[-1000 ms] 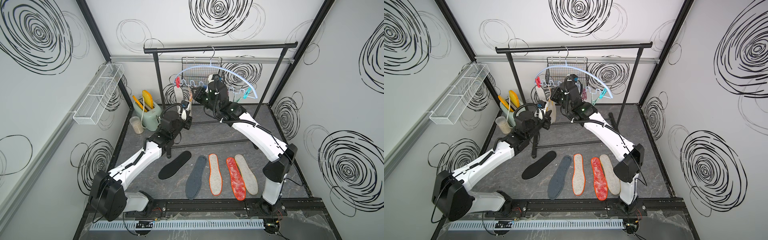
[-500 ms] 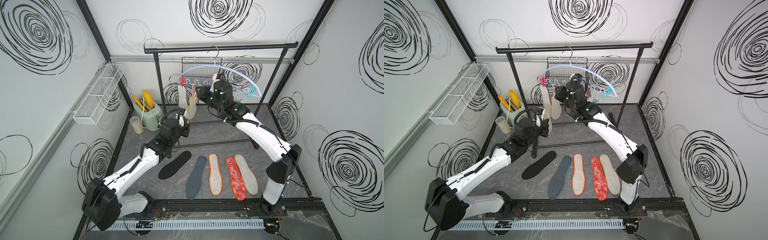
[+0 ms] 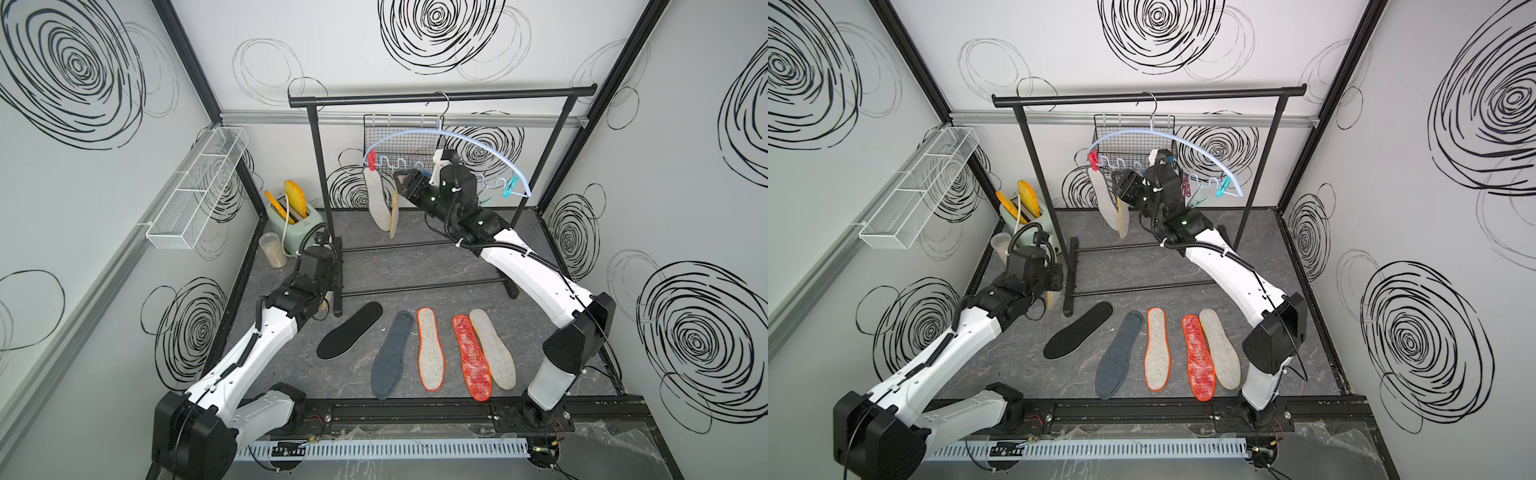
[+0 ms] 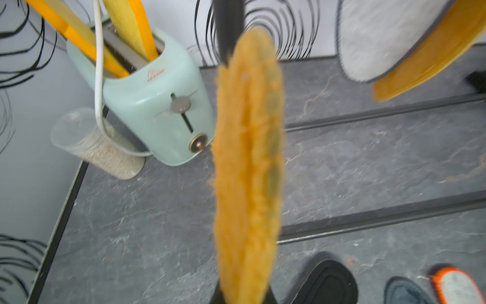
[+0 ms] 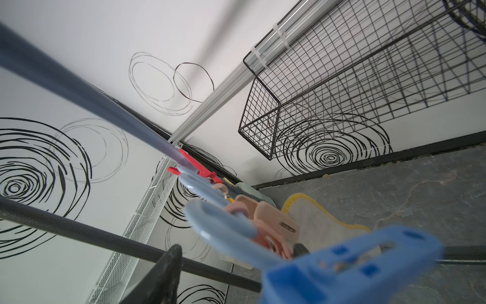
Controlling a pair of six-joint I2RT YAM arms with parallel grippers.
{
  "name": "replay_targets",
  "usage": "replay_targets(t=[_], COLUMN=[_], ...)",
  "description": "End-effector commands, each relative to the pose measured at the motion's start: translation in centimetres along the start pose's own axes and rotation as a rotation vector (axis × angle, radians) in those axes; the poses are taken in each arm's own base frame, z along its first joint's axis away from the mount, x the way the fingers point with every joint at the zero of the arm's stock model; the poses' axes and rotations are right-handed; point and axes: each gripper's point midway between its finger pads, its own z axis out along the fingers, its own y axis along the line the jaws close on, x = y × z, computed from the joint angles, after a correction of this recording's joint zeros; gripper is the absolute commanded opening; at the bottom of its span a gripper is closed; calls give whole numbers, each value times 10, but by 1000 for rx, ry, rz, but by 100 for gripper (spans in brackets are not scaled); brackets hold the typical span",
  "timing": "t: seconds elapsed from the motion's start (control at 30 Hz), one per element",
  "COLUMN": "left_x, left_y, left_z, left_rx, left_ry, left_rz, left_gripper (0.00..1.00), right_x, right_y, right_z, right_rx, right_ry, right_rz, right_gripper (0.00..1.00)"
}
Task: Take the shoe insoles off the hanger
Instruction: Place the insole at the center of the board.
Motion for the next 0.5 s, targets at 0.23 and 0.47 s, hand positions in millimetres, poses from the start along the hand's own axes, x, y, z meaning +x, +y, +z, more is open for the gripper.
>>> replay_targets(t=[0.23, 0.47], left_x=[49, 67], left_y=[65, 77], left_z=[7, 28], left_rx=[-317, -362], left_ry=[197, 323], left_rz=[119, 125], left_gripper=[0, 1], right_x=[19, 15], right_y=[-14, -10], right_z=[-43, -49], right_rx=[-47, -68], right_ry=[36, 44], right_rz=[70, 51], right_gripper=[71, 73])
